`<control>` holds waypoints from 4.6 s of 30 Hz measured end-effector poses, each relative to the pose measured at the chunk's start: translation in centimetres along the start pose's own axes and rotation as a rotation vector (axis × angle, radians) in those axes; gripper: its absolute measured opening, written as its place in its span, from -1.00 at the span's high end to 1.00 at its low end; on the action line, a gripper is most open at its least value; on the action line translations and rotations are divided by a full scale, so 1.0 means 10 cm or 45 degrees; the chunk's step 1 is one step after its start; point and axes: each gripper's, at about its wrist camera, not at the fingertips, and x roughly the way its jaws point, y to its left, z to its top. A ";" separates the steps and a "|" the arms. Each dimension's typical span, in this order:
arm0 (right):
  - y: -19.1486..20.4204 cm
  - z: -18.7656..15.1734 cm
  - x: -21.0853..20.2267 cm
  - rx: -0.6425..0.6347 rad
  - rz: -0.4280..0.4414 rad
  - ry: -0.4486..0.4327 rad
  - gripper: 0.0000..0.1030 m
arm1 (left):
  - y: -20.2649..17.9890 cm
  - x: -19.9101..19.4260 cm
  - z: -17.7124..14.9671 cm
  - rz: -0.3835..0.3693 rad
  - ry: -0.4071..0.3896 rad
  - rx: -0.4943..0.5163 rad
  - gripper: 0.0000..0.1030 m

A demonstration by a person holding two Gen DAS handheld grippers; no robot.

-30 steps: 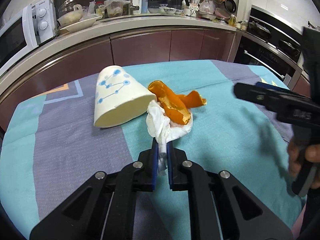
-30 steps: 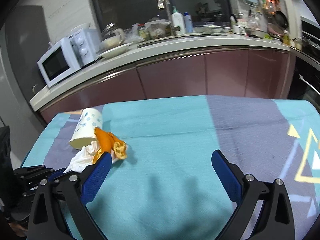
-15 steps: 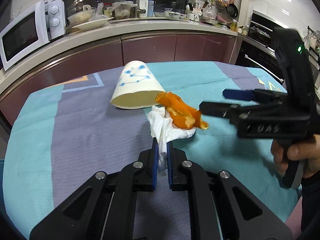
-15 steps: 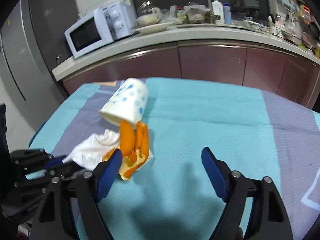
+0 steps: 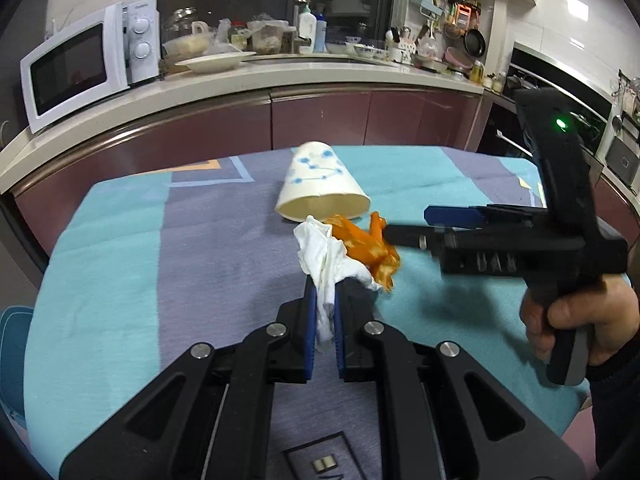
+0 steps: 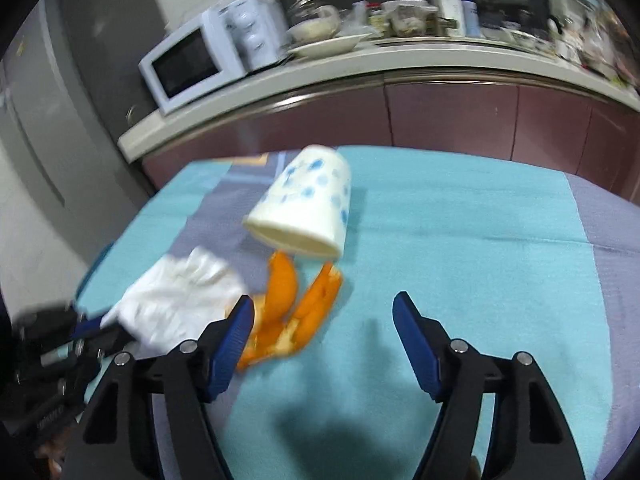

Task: Collect trash
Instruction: 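Lift the tissue with the left tool while the right tool grasps the dotted paper cup, then carry tissue and paper cup toward the blue bin with both tools, then lower the tissue and cup into the blue bin and open both tools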

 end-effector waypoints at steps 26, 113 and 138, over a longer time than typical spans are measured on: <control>0.31 0.67 0.94 0.057 -0.063 0.083 -0.19 | 0.87 -0.59 -0.10 0.186 -0.115 -0.156 0.85; 4.83 0.25 1.73 -0.737 0.361 0.238 0.53 | 4.23 -1.93 -1.38 0.837 -0.128 -0.698 0.85; 4.98 -0.07 2.46 -0.873 0.255 0.531 0.36 | 4.47 -1.09 -1.65 0.657 0.067 -0.742 0.78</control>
